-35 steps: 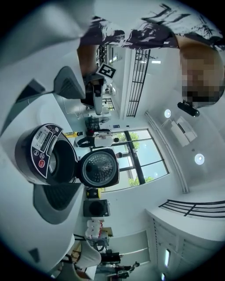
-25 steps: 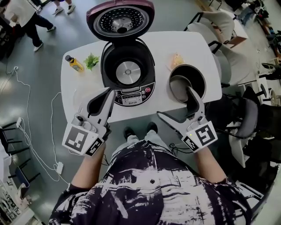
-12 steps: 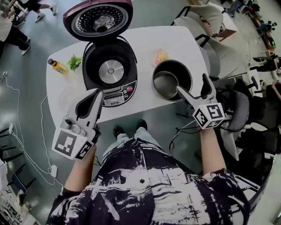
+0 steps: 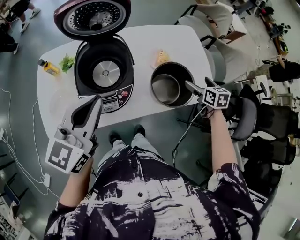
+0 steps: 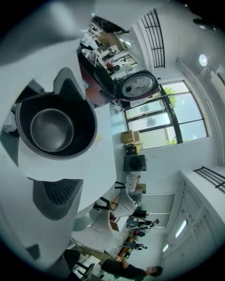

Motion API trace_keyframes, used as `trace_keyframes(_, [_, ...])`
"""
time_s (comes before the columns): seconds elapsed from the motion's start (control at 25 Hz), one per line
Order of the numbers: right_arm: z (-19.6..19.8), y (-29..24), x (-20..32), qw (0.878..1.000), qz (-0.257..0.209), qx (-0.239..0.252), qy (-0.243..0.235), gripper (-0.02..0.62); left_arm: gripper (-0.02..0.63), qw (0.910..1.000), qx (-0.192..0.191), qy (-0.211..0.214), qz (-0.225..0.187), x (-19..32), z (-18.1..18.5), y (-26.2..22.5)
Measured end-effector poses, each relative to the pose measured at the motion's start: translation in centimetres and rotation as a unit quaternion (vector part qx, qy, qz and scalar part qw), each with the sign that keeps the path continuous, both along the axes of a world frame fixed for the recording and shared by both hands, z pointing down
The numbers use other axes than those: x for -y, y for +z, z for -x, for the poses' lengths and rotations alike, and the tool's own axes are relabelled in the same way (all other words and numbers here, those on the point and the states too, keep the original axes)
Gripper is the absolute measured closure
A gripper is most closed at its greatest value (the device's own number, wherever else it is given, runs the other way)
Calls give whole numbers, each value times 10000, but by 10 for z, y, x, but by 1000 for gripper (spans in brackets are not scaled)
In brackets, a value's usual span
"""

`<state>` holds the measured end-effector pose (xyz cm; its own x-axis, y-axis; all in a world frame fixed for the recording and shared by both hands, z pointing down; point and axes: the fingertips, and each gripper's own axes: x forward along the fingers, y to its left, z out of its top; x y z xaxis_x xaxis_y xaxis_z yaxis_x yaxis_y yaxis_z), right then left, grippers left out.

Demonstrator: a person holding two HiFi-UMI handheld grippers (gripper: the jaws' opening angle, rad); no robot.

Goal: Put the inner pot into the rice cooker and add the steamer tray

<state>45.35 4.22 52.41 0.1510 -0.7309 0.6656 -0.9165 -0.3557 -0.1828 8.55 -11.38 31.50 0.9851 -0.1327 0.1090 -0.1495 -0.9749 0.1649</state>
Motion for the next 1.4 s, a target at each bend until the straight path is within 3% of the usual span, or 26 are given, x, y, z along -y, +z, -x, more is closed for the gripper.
trace_keyframes(0.32, [-13,74,5,9886,1004,1120,-23,64,601,9998,59,-182,50,-1,0,1])
trace_keyframes(0.64, [-8,116,7,9738,1615,1602,-69,156,601,9990,98,-416,100,7,11,10])
trace_keyframes(0.72, [-6,123,4,9684,1819,1705,-87,205,601,9988,106,-471,104,7,13,10])
trace_keyframes(0.8, [-8,129,2,9650,2016,1675,-49,343,601,9986,104,-513,97,8,15,9])
trace_keyframes(0.96, [-12,140,-2,9604,2367,1471,14,429,601,9984,104,-556,87,9,17,8])
trace_keyframes(1.12, [-21,147,-11,9509,2893,1097,-38,567,601,9982,118,-587,71,9,19,8])
trace_keyframes(1.24, [-22,150,-13,9433,3189,909,-152,584,601,9980,145,-609,62,9,21,7])
trace_keyframes(1.4, [-23,150,-13,9394,3282,986,50,595,601,9978,155,-641,73,11,24,6])
